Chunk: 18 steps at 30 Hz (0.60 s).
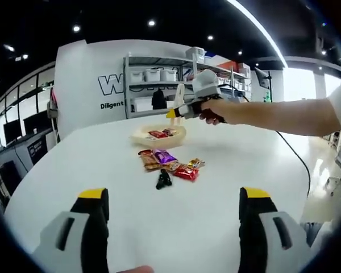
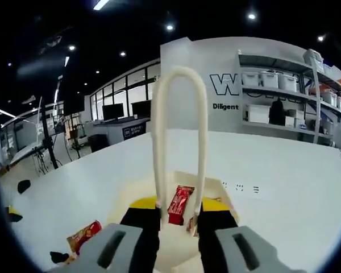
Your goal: Place the target food into the container with the food tongs after gripping and lifting it, then release it inside without dropping or visibly crushing the food.
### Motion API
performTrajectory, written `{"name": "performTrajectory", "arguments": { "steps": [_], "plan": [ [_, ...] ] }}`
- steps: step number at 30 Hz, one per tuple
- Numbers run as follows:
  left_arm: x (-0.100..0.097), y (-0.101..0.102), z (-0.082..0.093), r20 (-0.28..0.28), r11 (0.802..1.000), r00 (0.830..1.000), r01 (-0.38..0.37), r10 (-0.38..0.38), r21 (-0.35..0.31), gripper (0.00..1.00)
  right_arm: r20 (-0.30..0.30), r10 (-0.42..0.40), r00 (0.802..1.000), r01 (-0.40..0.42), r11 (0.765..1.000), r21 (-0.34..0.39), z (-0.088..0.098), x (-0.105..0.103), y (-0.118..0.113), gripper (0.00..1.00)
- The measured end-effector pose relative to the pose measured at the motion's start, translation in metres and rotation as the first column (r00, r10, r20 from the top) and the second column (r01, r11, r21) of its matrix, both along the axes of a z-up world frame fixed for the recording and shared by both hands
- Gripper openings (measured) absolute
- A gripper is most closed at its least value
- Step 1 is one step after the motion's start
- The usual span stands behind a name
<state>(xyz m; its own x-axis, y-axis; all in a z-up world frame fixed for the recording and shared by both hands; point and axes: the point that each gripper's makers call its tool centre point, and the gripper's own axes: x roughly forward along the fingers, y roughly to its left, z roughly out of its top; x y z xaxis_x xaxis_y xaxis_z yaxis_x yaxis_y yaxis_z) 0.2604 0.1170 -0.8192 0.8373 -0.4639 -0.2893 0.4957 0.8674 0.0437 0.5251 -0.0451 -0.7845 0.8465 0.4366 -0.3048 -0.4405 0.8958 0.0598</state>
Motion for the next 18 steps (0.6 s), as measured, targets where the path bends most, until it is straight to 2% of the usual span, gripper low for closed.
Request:
{"name": "performTrajectory", "arguments": {
  "steps": [6, 8, 12, 18],
  "plan": [
    [-0.009, -0.002, 0.004, 0.009, 1.0, 1.0, 0.005, -0.005, 0.0, 0.94, 0.025, 0.052, 0.998, -0.051, 0.999, -0.018, 0.01, -0.025, 0.008, 0.18],
    [-0.012, -0.004, 0.006, 0.014, 1.0, 1.0, 0.005, -0.005, -0.002, 0.94, 0.02, 0.066, 0.998, -0.066, 0.998, -0.015, 0.012, -0.024, 0.008, 0.18],
    [-0.017, -0.007, 0.009, 0.017, 1.0, 1.0, 0.01, -0.01, -0.019, 0.94, 0.002, 0.077, 0.997, -0.078, 0.997, 0.026, 0.019, -0.041, 0.011, 0.17],
    [-0.027, -0.01, 0.012, 0.027, 1.0, 1.0, 0.012, -0.012, -0.022, 0.93, 0.016, 0.103, 0.995, -0.103, 0.995, 0.014, 0.02, -0.06, 0.013, 0.17]
  ]
}}
